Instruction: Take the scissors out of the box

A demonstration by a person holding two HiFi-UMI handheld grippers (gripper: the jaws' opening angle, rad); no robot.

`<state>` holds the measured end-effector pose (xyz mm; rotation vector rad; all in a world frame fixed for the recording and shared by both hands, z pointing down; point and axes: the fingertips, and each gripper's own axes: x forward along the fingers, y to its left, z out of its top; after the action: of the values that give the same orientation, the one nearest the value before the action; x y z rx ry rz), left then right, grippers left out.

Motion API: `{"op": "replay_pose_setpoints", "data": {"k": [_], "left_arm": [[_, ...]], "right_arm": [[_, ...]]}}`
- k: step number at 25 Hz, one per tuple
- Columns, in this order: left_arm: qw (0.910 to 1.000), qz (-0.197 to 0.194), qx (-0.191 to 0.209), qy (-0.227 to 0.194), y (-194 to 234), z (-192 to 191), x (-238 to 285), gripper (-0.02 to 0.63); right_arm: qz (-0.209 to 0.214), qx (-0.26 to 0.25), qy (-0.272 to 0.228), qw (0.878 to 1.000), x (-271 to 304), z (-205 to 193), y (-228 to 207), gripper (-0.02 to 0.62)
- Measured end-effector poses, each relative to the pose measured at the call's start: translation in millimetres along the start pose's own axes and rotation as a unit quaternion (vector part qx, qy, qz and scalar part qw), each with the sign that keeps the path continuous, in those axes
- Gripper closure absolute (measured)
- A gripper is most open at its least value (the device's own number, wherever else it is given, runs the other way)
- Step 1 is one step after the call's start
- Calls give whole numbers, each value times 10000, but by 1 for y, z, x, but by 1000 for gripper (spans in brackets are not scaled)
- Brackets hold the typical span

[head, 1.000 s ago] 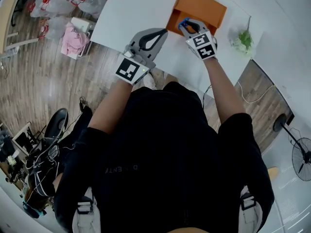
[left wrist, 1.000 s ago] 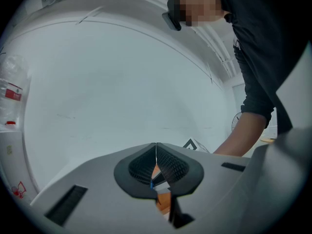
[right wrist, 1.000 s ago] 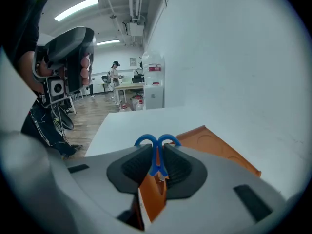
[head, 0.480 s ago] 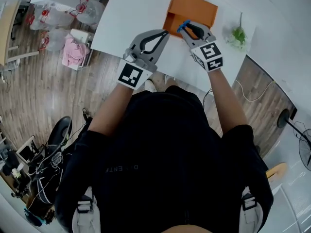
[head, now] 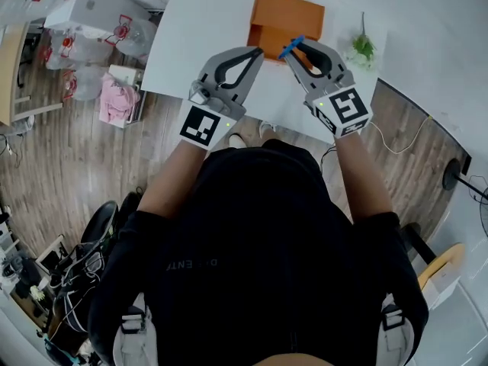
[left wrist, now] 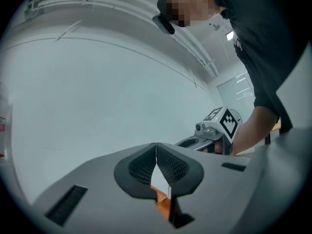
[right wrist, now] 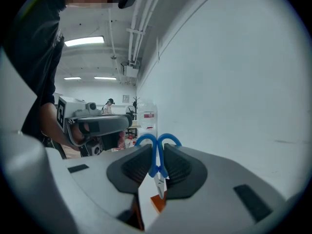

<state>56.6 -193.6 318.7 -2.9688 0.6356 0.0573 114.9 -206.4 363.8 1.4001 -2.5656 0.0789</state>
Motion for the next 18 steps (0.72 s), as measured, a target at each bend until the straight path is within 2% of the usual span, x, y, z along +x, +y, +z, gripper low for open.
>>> {"op": "replay_pose_setpoints", "data": {"k": [10, 18], "left_arm": [[9989, -456, 49, -57, -28, 31, -3, 586], [9979, -646, 95, -46, -37, 33, -5, 586]], "right_arm": [[-168, 239, -547, 9981, -59, 46, 14, 509], [-311, 310, -722, 9964, -78, 53, 20, 509]]}}
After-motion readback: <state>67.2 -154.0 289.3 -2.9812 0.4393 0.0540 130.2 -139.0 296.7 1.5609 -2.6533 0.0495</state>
